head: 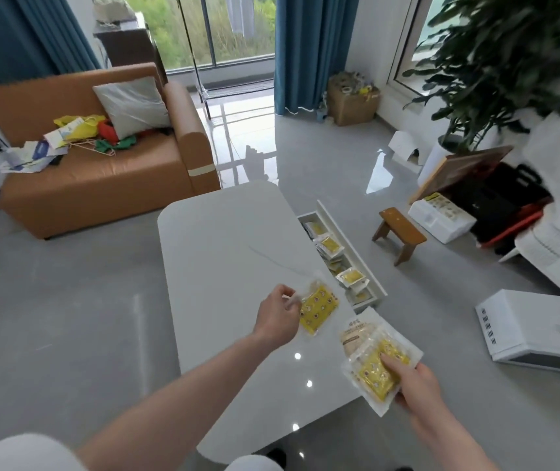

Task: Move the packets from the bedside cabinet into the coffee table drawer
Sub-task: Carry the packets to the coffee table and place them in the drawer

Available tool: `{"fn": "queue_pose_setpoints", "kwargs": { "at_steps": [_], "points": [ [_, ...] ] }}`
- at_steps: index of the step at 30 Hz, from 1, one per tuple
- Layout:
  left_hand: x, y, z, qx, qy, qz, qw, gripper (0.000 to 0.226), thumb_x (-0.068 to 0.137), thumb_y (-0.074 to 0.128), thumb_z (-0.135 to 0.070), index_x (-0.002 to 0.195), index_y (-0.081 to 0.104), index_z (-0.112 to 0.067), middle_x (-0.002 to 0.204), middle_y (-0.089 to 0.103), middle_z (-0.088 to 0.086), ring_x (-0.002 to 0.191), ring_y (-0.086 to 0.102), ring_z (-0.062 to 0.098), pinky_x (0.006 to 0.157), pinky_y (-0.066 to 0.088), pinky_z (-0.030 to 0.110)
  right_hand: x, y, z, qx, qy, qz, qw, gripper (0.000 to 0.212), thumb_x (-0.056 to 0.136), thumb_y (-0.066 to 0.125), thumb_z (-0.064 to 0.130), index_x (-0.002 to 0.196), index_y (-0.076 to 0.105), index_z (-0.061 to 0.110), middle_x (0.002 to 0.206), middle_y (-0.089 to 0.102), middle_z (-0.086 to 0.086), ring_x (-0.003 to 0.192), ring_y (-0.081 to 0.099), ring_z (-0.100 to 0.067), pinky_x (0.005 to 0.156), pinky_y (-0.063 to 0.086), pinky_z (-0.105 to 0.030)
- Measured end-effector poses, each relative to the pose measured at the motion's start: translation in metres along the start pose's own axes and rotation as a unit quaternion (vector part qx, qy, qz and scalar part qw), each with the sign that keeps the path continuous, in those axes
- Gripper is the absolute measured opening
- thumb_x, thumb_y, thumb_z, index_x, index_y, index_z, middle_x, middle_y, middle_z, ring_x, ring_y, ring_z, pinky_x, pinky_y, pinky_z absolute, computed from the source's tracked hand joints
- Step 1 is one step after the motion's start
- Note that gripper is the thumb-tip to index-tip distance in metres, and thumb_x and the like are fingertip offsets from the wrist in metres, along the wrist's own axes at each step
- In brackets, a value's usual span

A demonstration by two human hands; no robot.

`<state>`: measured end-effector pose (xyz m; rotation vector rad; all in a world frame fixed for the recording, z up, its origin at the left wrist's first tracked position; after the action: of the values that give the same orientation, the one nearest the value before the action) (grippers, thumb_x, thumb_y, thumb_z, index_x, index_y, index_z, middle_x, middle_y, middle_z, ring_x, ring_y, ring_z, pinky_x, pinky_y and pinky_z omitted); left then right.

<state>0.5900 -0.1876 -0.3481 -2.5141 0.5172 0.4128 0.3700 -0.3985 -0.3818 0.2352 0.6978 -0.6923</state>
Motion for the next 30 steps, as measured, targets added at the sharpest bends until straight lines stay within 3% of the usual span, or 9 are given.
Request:
{"fn": "queue_pose_setpoints", "kwargs": {
  "at_steps": [8,11,19,25,30],
  "points": [
    [-0.002,0.09,-0.032,-0.022,-0.086,-0.078,0.993,0.009,0.099,0.054,-0.031,0.099,0.061,-0.025,0.092,0.073,-0.004,0.068,0.062,0.012,0.052,0.043,0.024,0.083,-0.115,0.053,-0.046,0.013,0.059,0.997,0.018,0.096,0.07,0.015,0.114,0.074,0.016,0.103,0.081,-0.006,0.09,0.08,-0.025,0.068,0.062,-0.035],
    [-0.014,0.11,-0.032,-0.034,-0.114,-0.124,0.985,0.007,0.099,0.057,-0.029,0.097,0.062,-0.024,0.092,0.073,-0.002,0.073,0.064,0.014,0.057,0.045,0.027,0.114,-0.15,0.086,-0.086,0.009,0.087,0.992,0.017,0.096,0.07,0.015,0.112,0.075,0.014,0.1,0.082,-0.006,0.088,0.08,-0.025,0.071,0.061,-0.036],
    [-0.027,0.149,-0.026,-0.072,-0.187,-0.204,0.958,0.01,0.101,0.058,-0.028,0.095,0.064,-0.021,0.091,0.072,0.003,0.076,0.063,0.02,0.062,0.047,0.032,0.197,-0.172,0.161,-0.138,0.016,0.153,0.978,0.016,0.097,0.07,0.015,0.113,0.073,0.013,0.099,0.082,-0.005,0.087,0.08,-0.024,0.067,0.061,-0.034],
    [0.042,0.184,-0.046,-0.081,-0.208,-0.232,0.947,0.012,0.099,0.056,-0.023,0.092,0.064,-0.017,0.087,0.069,0.007,0.072,0.058,0.022,0.062,0.043,0.033,0.264,-0.181,0.21,-0.146,0.02,0.167,0.975,0.016,0.097,0.07,0.015,0.113,0.073,0.015,0.099,0.082,-0.005,0.086,0.08,-0.024,0.063,0.06,-0.033],
    [0.136,0.225,-0.085,-0.091,-0.23,-0.235,0.94,0.014,0.099,0.062,-0.026,0.09,0.064,-0.015,0.087,0.069,0.007,0.076,0.061,0.024,0.064,0.046,0.034,0.329,-0.221,0.254,-0.151,0.022,0.122,0.981,0.017,0.095,0.073,0.014,0.112,0.074,0.012,0.097,0.082,-0.006,0.085,0.08,-0.025,0.069,0.061,-0.037]
  ]
}}
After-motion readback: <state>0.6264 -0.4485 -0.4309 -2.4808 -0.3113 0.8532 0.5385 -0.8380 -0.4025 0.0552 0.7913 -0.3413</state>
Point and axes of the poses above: each hand's wrist, its own x-axis towards the middle knuckle, its own y-axis out of the palm, z = x × y, the point moved 7 cm from there along x, towards the middle knuckle
